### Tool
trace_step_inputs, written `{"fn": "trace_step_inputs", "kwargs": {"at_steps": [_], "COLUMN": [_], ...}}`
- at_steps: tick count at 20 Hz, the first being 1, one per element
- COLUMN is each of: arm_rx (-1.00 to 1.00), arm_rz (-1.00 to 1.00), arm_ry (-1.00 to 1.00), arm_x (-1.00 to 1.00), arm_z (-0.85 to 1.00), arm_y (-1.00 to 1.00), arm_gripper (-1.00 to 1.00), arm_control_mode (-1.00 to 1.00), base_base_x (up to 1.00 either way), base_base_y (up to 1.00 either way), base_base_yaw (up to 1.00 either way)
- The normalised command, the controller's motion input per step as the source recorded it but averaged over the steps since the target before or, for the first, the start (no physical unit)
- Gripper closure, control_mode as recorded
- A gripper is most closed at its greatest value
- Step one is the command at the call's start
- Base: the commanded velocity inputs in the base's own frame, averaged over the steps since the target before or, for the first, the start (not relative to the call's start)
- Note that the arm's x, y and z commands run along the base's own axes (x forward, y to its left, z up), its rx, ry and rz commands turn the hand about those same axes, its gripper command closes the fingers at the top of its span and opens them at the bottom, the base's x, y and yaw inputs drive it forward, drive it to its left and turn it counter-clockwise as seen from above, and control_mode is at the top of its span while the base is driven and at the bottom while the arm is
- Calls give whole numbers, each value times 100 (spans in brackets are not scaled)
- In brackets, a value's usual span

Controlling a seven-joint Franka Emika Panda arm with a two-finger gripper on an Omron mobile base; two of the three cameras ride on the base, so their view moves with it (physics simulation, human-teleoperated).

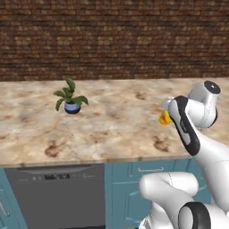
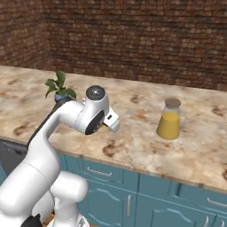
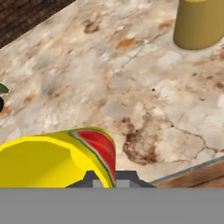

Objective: Place the pitcher and cup on the dining counter for serving.

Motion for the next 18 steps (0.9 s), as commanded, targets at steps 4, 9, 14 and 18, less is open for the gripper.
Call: {"fn": "trace_step_inputs", "kwargs": {"at_steps": [4,9,14,18], "arm_rx": [0,1,9,5], "arm_rz": [0,-14,-36,-33], "arm_ry": [0,18,31,23], "arm_x": [0,55,55,60], "arm_z": [0,-6,-23,-42], "arm_y": [0,-4,-53,-68], "arm_gripper": [100,100,100,100], "arm_control_mode": [100,-100,-100,-100], "base_base_x": [52,0,0,0], "base_base_y": [-14,0,0,0], "base_base_yaw": [-3,0,0,0]}}
